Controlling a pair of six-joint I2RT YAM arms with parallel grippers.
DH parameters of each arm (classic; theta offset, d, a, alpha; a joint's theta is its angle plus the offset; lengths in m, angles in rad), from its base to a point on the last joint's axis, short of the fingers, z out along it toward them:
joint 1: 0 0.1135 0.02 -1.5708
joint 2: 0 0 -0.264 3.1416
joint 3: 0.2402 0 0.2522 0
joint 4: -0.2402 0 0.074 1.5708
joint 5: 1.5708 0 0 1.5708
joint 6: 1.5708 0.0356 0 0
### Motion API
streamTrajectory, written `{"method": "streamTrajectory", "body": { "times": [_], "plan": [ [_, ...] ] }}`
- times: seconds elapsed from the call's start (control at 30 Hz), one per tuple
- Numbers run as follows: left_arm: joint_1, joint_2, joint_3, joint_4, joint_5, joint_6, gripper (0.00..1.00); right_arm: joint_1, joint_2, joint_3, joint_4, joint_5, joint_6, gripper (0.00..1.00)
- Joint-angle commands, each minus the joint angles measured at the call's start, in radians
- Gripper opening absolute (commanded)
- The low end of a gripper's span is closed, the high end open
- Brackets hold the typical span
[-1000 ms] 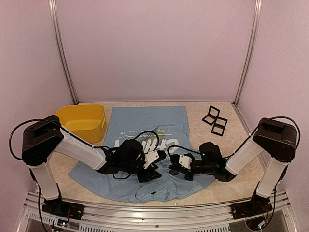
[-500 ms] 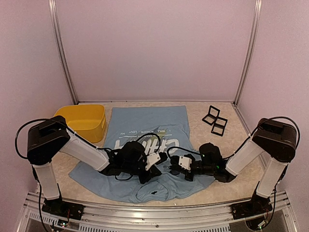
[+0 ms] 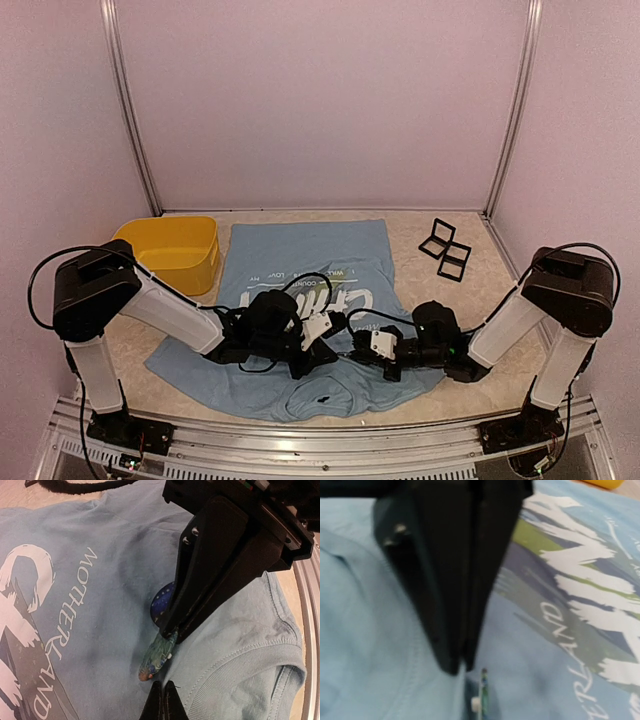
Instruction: Pin the brooch onto the clothing
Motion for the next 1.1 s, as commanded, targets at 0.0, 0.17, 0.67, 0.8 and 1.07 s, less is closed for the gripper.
{"method": "streamTrajectory", "body": {
  "times": [0.0, 0.17, 0.67, 0.8, 1.07],
  "plan": [
    [0.006, -0.028, -0.003, 0.035, 0.018, -0.008, 0.0, 0.01, -0.028, -0.022, 0.005, -0.102, 0.019, 0.0],
    [0.01, -0.028, -0.004, 0.044, 0.028, -0.015, 0.0, 0.01, -0.053, -0.045, 0.034, -0.133, 0.047, 0.0],
    [0.017, -0.081, -0.086, 0.148, 0.019, -0.026, 0.52, -0.023, -0.042, -0.056, 0.154, -0.248, 0.162, 0.0],
    [0.017, -0.133, -0.163, 0.28, 0.047, -0.006, 0.5, -0.035, -0.035, -0.046, 0.147, -0.275, 0.168, 0.0],
    [-0.001, -0.094, -0.117, 0.241, 0.053, 0.039, 0.31, -0.035, -0.046, -0.038, 0.14, -0.288, 0.172, 0.0]
  ]
}}
